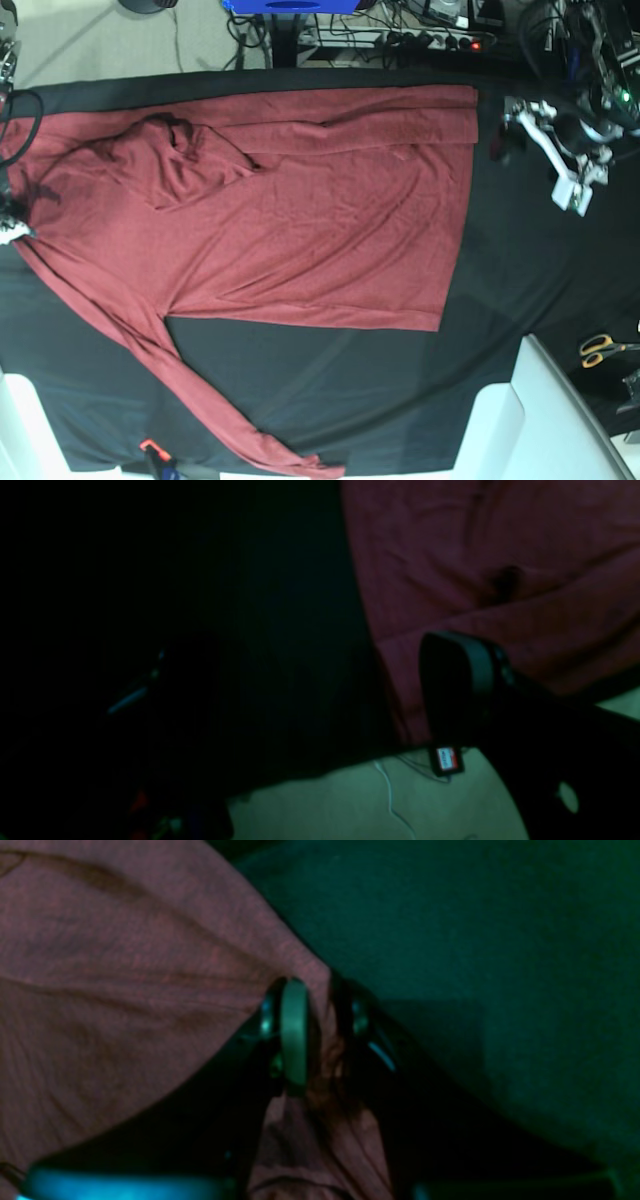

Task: Fold the T-shirt properly
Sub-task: 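Lower the left gripper to the shirt's hem corner and grasp it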

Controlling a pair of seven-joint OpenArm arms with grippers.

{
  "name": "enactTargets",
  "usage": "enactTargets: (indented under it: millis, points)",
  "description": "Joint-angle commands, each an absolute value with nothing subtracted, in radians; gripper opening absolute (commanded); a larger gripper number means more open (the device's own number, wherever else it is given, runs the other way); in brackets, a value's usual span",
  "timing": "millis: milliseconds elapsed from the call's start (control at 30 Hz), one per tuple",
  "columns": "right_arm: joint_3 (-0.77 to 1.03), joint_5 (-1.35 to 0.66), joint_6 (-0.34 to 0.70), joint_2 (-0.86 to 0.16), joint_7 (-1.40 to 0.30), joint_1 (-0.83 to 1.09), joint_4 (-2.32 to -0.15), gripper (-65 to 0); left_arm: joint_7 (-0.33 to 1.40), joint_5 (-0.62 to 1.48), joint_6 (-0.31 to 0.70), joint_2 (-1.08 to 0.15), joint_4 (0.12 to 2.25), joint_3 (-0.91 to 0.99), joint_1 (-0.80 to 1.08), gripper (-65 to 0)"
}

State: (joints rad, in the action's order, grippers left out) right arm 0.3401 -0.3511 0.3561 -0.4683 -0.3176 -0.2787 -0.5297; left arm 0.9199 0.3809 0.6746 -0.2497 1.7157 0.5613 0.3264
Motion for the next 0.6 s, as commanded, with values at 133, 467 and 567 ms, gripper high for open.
enactTargets:
  millis: [133,467,567]
  points:
    - [0.343,-0.357,0.358,-0.495,-0.300,-0.300,-0.541,-57.6,0.901,0.318,0.673,-0.263,1.543,0.564,0.140,-5.1]
    - [0.343,-0.357,0.358,-0.495,-0.303,-0.300,-0.541,-60.8,0.895,0.225,0.673,-0.248,1.073,0.559,-0.305,-4.9]
    - [0.343,-0.357,0.358,-0.495,-0.303,-0.300,-0.542,-60.8,0.819,0.225,0.667,-0.243,0.928,0.559,-0.397,-4.9]
